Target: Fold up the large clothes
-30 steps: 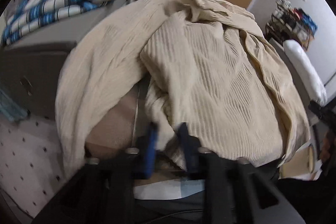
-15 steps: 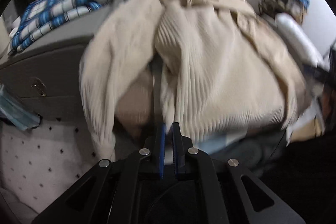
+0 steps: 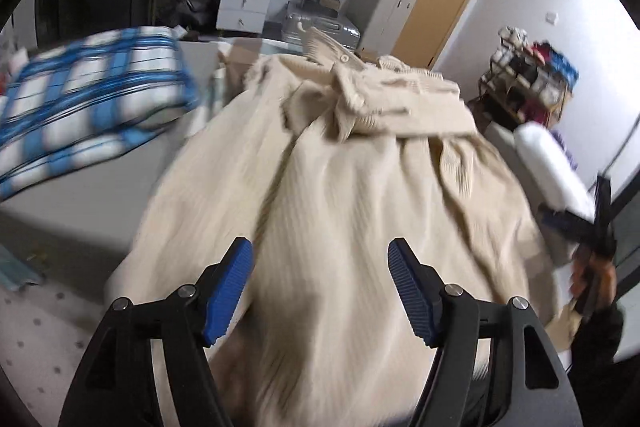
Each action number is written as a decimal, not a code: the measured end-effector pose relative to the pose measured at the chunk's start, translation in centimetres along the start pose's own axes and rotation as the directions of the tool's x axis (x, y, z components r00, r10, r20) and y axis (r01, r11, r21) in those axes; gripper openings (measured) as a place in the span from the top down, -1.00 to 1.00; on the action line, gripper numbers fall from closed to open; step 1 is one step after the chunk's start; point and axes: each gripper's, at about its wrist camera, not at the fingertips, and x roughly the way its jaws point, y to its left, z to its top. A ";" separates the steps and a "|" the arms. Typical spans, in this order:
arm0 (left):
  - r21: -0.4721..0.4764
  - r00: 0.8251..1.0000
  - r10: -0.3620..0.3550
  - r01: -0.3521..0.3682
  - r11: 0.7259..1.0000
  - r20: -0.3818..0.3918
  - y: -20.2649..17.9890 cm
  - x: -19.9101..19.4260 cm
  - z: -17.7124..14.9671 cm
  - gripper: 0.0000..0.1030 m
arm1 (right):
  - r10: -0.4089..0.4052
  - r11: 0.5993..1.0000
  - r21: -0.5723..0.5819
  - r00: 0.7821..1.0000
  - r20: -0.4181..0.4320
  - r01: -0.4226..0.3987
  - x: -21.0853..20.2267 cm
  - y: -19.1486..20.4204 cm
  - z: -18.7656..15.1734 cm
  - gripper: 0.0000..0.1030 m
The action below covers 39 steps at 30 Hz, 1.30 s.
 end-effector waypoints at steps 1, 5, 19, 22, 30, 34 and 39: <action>-0.029 1.000 -0.009 0.009 1.000 0.003 0.3 1.5 1.5 -0.28 | -0.005 1.000 0.013 1.000 0.005 0.005 0.5 -0.1 0.9 -0.09; -0.096 1.000 -0.017 0.016 0.995 -0.003 -1.9 6.5 5.7 -0.28 | 0.052 0.998 0.036 0.999 0.014 -0.052 2.4 0.6 4.3 -0.04; -0.065 0.997 -0.059 0.063 0.996 0.056 -4.7 9.3 10.2 0.97 | 0.355 0.914 0.245 0.930 -0.095 -0.323 17.0 7.0 12.0 0.12; -0.032 0.986 -0.118 0.123 0.992 0.114 -5.5 7.4 12.2 0.97 | 0.386 0.886 0.307 0.920 -0.074 -0.347 18.1 6.6 12.8 0.88; 0.047 0.953 -0.258 0.254 0.966 0.159 -9.0 5.5 14.7 0.97 | 0.441 0.830 0.230 0.850 0.287 -0.508 6.4 4.1 18.0 0.92; 0.114 0.923 -0.338 0.322 0.940 0.183 -12.2 4.9 15.8 0.97 | 0.404 0.852 0.193 0.845 0.350 -0.487 1.9 3.5 19.9 0.92; 0.173 0.897 -0.402 0.372 0.912 0.187 -13.5 2.7 14.5 0.97 | 0.373 0.889 0.156 0.877 0.304 -0.431 -0.1 3.5 17.7 0.92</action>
